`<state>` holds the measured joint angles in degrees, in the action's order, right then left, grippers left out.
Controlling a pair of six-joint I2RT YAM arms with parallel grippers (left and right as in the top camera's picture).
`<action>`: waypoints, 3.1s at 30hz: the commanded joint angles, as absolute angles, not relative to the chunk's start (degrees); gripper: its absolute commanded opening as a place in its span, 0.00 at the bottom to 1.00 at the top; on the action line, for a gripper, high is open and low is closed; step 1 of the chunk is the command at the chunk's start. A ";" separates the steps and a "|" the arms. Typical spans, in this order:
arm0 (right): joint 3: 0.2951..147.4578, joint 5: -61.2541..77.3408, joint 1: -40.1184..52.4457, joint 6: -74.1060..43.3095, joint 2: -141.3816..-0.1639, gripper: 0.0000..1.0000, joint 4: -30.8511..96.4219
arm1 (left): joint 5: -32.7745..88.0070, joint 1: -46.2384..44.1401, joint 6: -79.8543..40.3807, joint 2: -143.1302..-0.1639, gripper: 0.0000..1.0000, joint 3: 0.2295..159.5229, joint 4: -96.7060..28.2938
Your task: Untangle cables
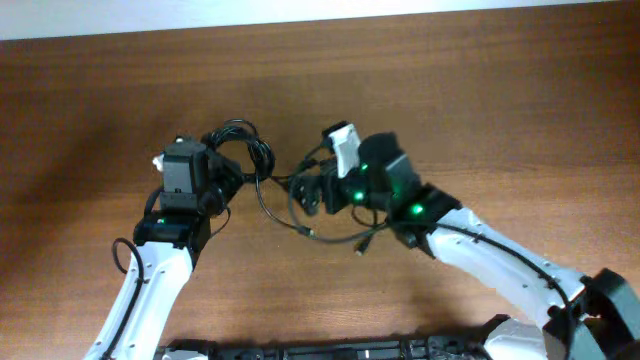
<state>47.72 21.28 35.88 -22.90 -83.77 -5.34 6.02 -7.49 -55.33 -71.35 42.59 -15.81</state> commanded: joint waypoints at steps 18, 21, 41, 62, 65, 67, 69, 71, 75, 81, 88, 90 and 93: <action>47.92 15.55 43.33 3.44 -86.37 0.98 -9.67 | 12.64 -12.03 -47.88 -70.78 0.00 43.22 -16.60; 47.92 10.50 49.71 3.42 -87.37 0.82 -5.58 | 12.71 -12.38 -48.60 -70.78 0.00 43.24 -15.64; 47.92 15.97 47.48 -15.25 -77.52 0.98 11.33 | 14.35 -12.34 -47.92 -70.74 0.00 43.24 -9.04; 47.92 -26.33 59.64 4.23 -94.35 0.99 -8.82 | 5.96 -12.38 -59.57 -70.74 0.00 43.24 -15.11; 47.92 -27.20 59.61 -1.87 -95.81 0.30 -9.30 | 6.37 -12.32 -59.53 -70.74 0.00 43.24 -15.14; 47.92 -21.69 59.61 -5.45 -94.56 0.04 -9.26 | 6.13 -11.86 -56.23 -70.74 0.00 43.24 -15.05; 47.92 -13.74 59.59 -8.95 -90.24 0.04 -8.73 | 4.89 -11.00 -48.82 -70.74 0.00 43.24 -14.39; 47.92 -3.40 59.48 -12.93 -83.22 0.04 -6.57 | 3.60 -10.96 -37.41 -70.74 0.00 43.24 -10.96; 47.92 6.02 59.11 -19.70 -76.38 0.04 -2.48 | 21.91 -10.98 -23.07 -70.74 0.00 43.24 -2.44; 47.92 15.18 45.63 -33.74 -74.17 0.04 1.63 | 38.59 -10.98 -18.06 -70.72 0.00 43.24 -1.69; 47.92 14.74 37.28 -36.77 -74.24 0.04 -1.32 | 51.75 -10.98 -2.79 -70.74 0.00 43.22 -2.98; 47.92 14.72 34.00 -38.02 -74.32 0.04 -1.08 | 53.52 -10.98 3.03 -70.74 0.00 43.22 -4.73; 47.92 14.31 31.40 -38.00 -74.39 0.09 -1.52 | 55.64 -10.98 4.23 -70.74 0.00 43.22 -4.60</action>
<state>47.68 18.52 34.30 -37.01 -75.16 -0.30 49.36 -10.81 -0.30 -71.24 42.63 -4.08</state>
